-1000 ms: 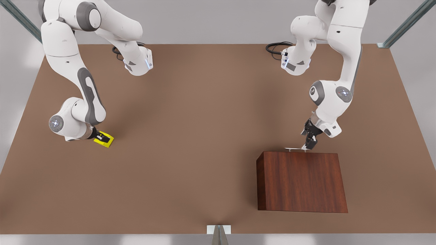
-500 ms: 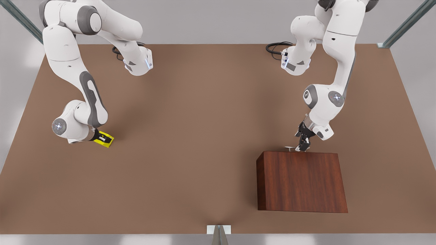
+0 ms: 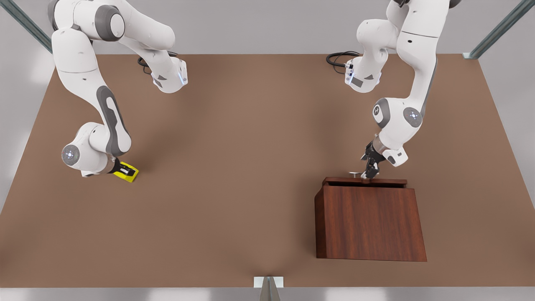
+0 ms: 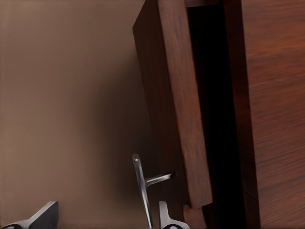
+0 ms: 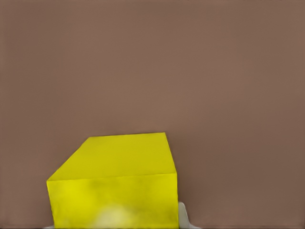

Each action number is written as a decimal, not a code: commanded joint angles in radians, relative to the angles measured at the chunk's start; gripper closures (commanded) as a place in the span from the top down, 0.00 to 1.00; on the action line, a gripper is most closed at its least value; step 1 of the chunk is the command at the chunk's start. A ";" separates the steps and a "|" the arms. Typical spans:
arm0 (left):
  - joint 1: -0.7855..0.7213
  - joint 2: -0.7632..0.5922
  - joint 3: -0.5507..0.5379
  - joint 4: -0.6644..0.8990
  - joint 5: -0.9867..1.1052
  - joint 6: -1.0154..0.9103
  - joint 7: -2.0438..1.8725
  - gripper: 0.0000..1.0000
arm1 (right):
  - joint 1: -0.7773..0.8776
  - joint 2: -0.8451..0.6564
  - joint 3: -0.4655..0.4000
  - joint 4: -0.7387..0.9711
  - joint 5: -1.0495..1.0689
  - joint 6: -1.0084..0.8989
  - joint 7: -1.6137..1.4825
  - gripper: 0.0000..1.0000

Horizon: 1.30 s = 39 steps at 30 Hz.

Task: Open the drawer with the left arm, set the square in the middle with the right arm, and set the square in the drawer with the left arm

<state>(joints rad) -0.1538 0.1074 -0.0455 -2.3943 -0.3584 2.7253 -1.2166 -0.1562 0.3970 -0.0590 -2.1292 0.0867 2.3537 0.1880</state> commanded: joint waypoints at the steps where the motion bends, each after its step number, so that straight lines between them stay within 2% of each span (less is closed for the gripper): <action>1: 0.000 -0.006 0.000 -0.006 -0.001 -0.001 0.000 1.00 | 0.006 -0.006 0.004 0.000 -0.001 -0.001 0.005 0.69; 5: 0.000 -0.055 0.001 -0.046 -0.004 -0.025 -0.001 1.00 | 0.070 -0.084 0.076 0.025 0.004 -0.113 0.177 0.70; 7: 0.000 -0.072 0.001 -0.071 -0.005 -0.027 -0.001 1.00 | 0.104 -0.102 0.137 0.026 0.005 -0.106 0.306 0.70; 13: -0.021 -0.123 0.001 -0.117 -0.025 -0.048 -0.023 1.00 | 0.349 -0.093 0.145 0.071 0.027 -0.088 0.662 0.70; 19: -0.050 -0.166 0.001 -0.163 -0.027 -0.047 -0.070 1.00 | 0.684 -0.066 0.146 0.098 0.027 0.030 1.120 0.70; 21: -0.058 -0.199 0.001 -0.194 -0.027 -0.050 -0.078 1.00 | 0.765 -0.064 0.146 0.106 0.025 0.052 1.222 0.70; 24: -0.059 -0.336 0.003 -0.186 -0.024 -0.128 -0.104 1.00 | 0.859 -0.023 0.148 0.121 0.027 0.079 1.289 0.70; 27: -0.061 -0.347 0.004 -0.013 0.077 -0.251 -0.095 1.00 | 0.934 0.052 0.153 0.156 0.027 0.154 1.383 0.70; 29: -0.064 -0.276 0.004 0.101 0.188 -0.309 -0.011 1.00 | 0.971 0.109 0.160 0.210 0.025 0.157 1.421 0.70; 30: -0.066 -0.215 0.006 0.176 0.188 -0.355 0.100 1.00 | 0.975 0.129 0.160 0.222 0.027 0.157 1.429 0.80; 31: -0.084 -0.167 0.007 0.242 0.216 -0.413 0.172 1.00 | 0.975 0.135 0.160 0.225 0.027 0.157 1.429 1.00; 32: -0.093 -0.108 0.013 0.334 0.288 -0.515 0.241 1.00 | 0.975 0.140 0.160 0.224 0.027 0.154 1.430 1.00; 35: -0.135 0.055 0.030 0.622 0.297 -0.797 0.518 1.00 | 0.977 0.140 0.160 0.224 0.027 0.156 1.432 1.00; 37: -0.138 0.121 0.027 0.757 0.295 -0.911 0.664 1.00 | 0.962 0.057 0.159 0.222 0.025 0.138 1.426 1.00; 39: -0.161 0.146 0.009 0.800 0.292 -0.912 0.741 1.00 | 0.859 -0.150 0.159 0.212 0.015 0.067 1.394 1.00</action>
<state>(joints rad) -0.3436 0.2819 -0.0367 -1.5527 -0.0797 1.8097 -0.4691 0.6568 0.2096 0.1002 -1.9178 0.0998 2.3957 1.5011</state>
